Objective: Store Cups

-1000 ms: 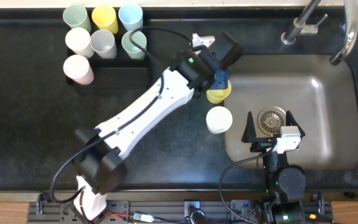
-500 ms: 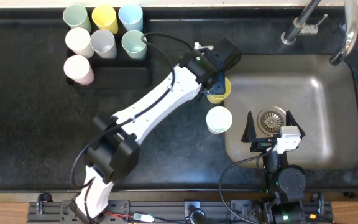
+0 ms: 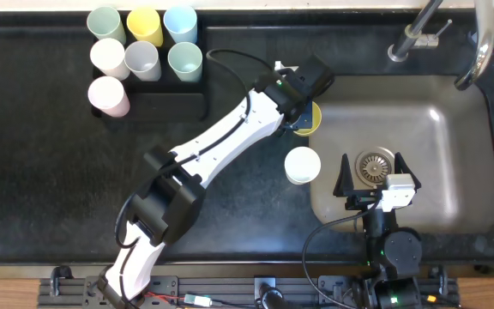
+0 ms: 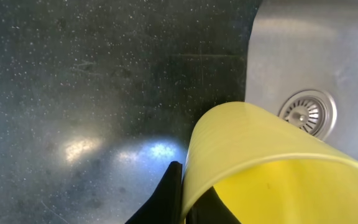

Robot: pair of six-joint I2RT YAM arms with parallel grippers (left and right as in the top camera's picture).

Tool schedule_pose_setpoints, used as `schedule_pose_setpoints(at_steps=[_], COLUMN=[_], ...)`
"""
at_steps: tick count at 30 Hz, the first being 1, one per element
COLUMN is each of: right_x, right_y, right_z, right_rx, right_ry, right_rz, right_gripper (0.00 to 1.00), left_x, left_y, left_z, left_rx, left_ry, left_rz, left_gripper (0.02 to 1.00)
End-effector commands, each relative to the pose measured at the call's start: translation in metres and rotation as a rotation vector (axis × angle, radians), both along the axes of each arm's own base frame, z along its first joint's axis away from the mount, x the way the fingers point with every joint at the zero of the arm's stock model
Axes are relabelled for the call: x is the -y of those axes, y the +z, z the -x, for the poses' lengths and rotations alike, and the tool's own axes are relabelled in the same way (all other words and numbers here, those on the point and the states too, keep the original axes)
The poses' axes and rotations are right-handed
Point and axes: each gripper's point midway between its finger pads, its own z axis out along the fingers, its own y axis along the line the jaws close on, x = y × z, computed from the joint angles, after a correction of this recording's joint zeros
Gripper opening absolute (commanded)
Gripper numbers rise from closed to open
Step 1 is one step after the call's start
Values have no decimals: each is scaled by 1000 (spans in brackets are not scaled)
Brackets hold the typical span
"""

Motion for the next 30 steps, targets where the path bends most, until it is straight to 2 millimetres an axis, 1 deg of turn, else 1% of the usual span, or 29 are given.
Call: schedule_pose_setpoints(at_steps=[1, 2, 3, 5, 7, 8, 9, 11, 12, 13, 15, 17, 21, 25, 30], right_x=[2, 2, 2, 2, 2, 2, 2, 2, 2, 2, 2, 2, 2, 2, 2], right_y=[-4, -4, -4, -4, -4, -4, -4, -4, -4, -4, -4, -4, -4, -4, -4], right_z=[-1, -1, -1, -1, -1, -1, -1, -1, -1, -1, -1, -1, -1, -1, -1], right_rx=[-1, -1, -1, -1, -1, -1, -1, -1, -1, -1, -1, -1, -1, -1, -1], right_ry=[-8, -8, -8, -8, -8, -8, -8, -8, -8, -8, -8, -8, -8, -8, -8], right_rz=[3, 3, 3, 3, 3, 3, 3, 3, 3, 3, 3, 3, 4, 3, 3], right_gripper=[998, 998, 996, 998, 998, 996, 996, 996, 998, 998, 996, 998, 996, 998, 996], left_x=[-28, -38, -54, -94, -135, -154, -179, -224, -241, -258, -279, -290, -304, -318, -322], left_y=[75, 91, 109, 141, 163, 171, 177, 183, 180, 176, 162, 146, 120, 103, 86], left_z=[-22, -25, -27, -30, -30, -30, -28, -19, -13, -3, 11, 17, 12, 11, 10], left_rx=[173, 205, 236, 281, 303, 305, 302, 278, 256, 227, 174, 132, 90, 54, -10], left_ry=[43, 56, 87, 160, 258, 323, 427, 698, 841, 1005, 1238, 1351, 1428, 1477, 1500], left_rz=[11, 6, -4, -31, -55, -61, -60, -33, -5, 33, 90, 118, 127, 99, 78], left_gripper=[34, 34, 34, 34, 34, 34, 34, 36, 36, 36, 36, 36, 36, 36, 36])
